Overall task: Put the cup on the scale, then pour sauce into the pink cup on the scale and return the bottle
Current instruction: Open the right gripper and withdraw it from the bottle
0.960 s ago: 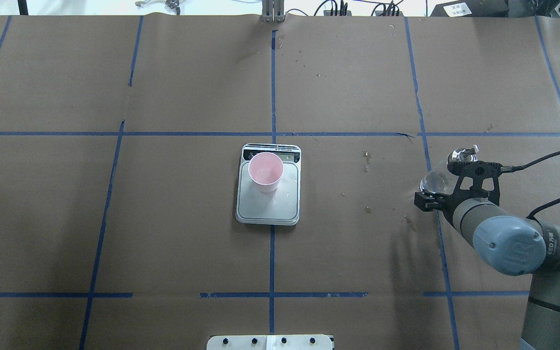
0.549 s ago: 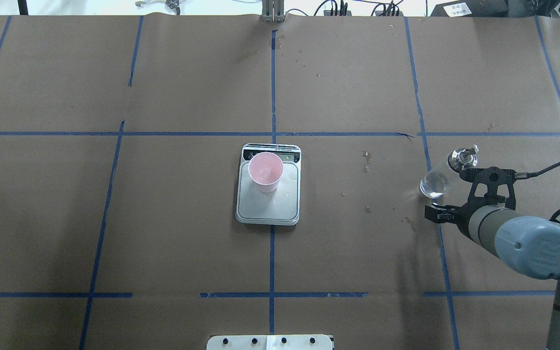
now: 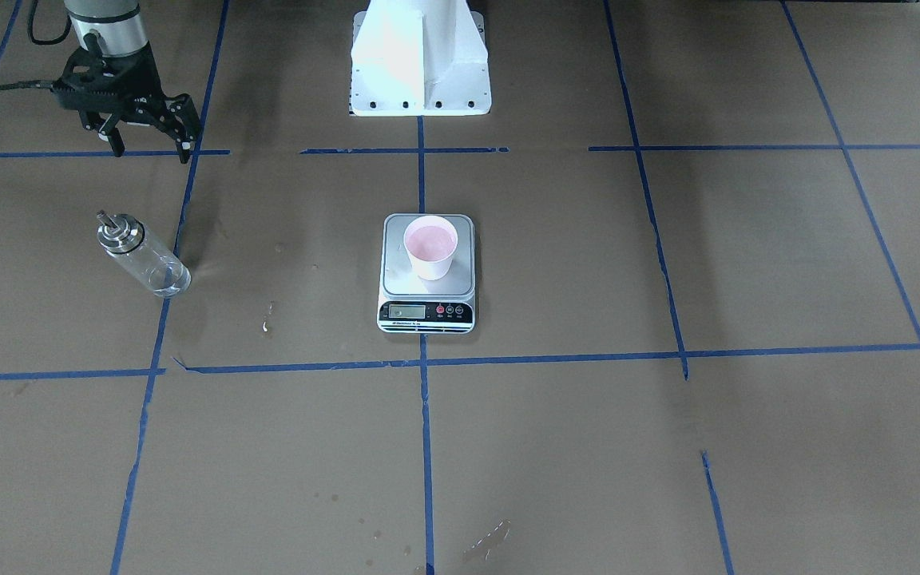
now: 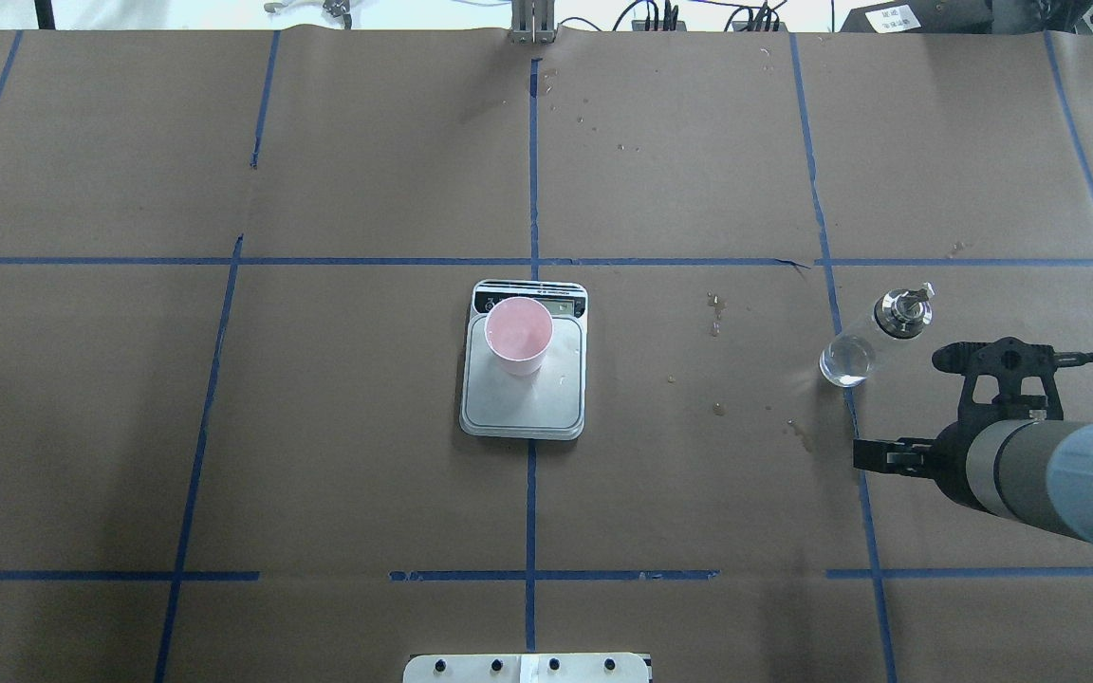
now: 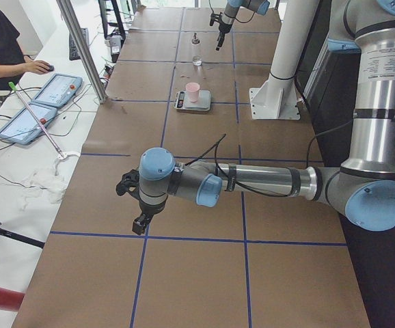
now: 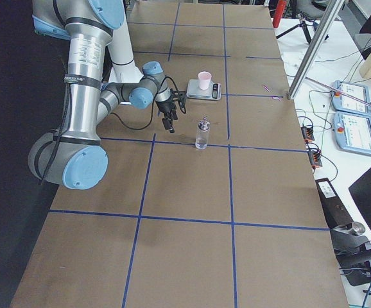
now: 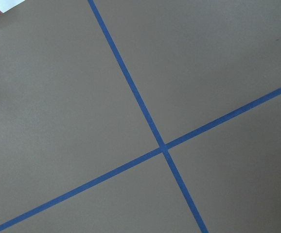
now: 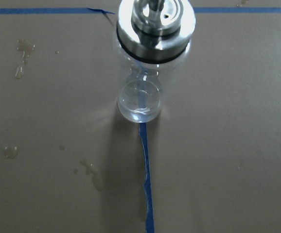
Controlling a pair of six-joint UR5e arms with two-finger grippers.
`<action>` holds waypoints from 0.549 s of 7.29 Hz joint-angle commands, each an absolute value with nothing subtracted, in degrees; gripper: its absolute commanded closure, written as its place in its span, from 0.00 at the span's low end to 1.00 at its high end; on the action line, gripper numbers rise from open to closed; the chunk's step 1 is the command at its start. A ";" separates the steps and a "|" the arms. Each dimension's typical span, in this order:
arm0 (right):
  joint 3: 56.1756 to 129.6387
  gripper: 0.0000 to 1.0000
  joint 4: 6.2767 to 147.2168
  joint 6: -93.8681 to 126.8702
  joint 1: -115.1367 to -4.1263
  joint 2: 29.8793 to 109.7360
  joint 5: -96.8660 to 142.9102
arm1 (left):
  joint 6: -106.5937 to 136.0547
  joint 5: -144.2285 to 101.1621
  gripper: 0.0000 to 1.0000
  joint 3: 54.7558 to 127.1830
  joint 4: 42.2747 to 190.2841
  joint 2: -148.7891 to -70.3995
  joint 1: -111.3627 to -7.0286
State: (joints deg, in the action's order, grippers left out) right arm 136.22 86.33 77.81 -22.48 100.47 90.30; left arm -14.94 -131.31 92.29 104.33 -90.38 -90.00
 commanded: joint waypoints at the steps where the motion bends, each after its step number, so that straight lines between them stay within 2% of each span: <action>1: 143.08 0.00 100.74 76.91 -26.77 95.93 98.56 | -14.94 -131.31 0.00 92.29 104.33 -90.35 -90.00; 3: 143.09 0.00 120.04 61.35 -36.96 80.14 103.44 | -15.03 -131.31 0.00 91.85 104.33 -90.44 -89.91; 4: 142.30 0.00 125.71 54.39 -40.92 75.89 103.80 | -14.94 -131.31 0.00 91.93 104.33 -90.44 -89.91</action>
